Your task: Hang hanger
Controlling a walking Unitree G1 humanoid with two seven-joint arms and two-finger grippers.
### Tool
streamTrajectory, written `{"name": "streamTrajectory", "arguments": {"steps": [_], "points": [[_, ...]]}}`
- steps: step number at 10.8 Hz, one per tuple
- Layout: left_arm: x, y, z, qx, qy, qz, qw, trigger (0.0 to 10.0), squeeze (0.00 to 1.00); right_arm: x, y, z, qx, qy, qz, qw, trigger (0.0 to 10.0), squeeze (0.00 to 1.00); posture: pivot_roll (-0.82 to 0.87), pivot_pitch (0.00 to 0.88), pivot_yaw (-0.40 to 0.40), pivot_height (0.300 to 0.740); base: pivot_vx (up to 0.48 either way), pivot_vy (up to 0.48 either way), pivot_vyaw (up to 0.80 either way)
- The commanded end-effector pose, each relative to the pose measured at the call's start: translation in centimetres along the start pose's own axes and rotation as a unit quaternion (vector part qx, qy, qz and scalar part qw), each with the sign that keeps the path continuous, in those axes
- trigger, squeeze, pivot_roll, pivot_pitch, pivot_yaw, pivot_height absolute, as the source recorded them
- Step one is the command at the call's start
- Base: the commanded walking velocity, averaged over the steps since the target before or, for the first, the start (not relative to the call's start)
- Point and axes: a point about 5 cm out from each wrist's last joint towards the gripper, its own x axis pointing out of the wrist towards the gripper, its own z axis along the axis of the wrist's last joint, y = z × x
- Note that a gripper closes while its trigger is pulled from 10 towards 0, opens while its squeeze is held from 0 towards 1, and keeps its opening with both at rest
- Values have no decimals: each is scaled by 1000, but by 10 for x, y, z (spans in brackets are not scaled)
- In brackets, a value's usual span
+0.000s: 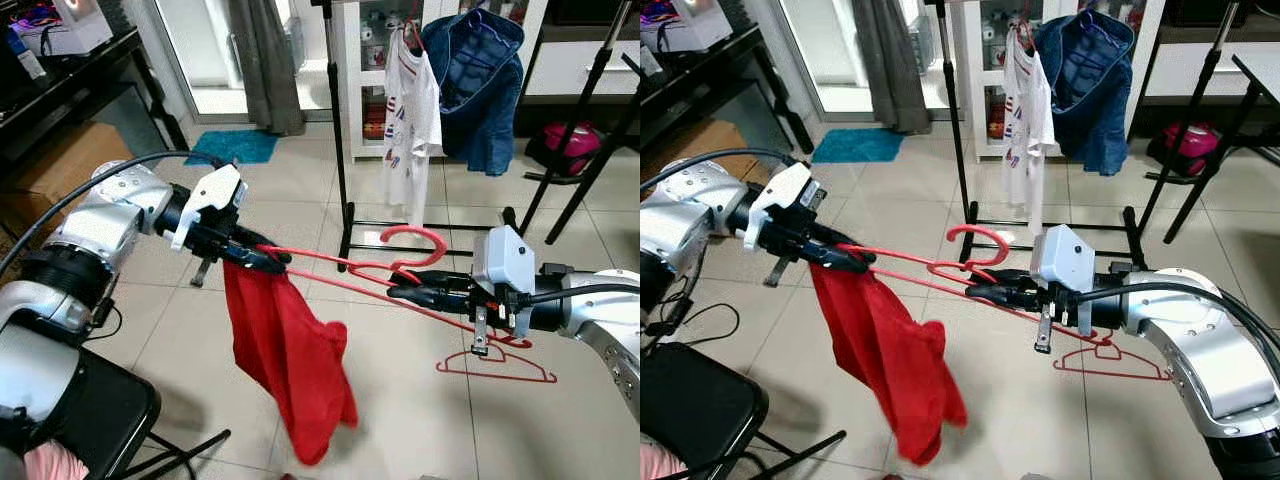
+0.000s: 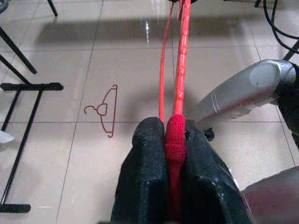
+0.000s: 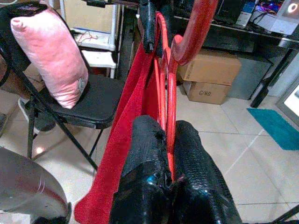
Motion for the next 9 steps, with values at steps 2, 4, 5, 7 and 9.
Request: {"name": "streamTrajectory", "arguments": {"steps": [2,4,5,7,9], "points": [[-6,-1,0,-4,-2,6,1000,0,0,1,0,10,-19,-24,7,1000,10000,0,-179,0,176,740,0,0,0],[-5,-1,3,-4,-10,5,1000,0,0,2,0,10,-19,-25,6,999,10000,0,-177,0,179,740,0,0,0],[-6,0,3,-5,-12,6,1000,0,0,3,-1,10,-19,-26,4,999,10000,0,-177,0,184,740,0,0,0],[-6,0,4,-9,-21,10,1000,0,0,3,-1,10,-18,-27,0,999,10000,0,-180,0,193,740,0,0,0],[-10,3,2,-19,-28,23,999,0,0,-1,-4,9,18,-35,-16,999,10000,1000,-181,0,204,740,0,0,0]]}}
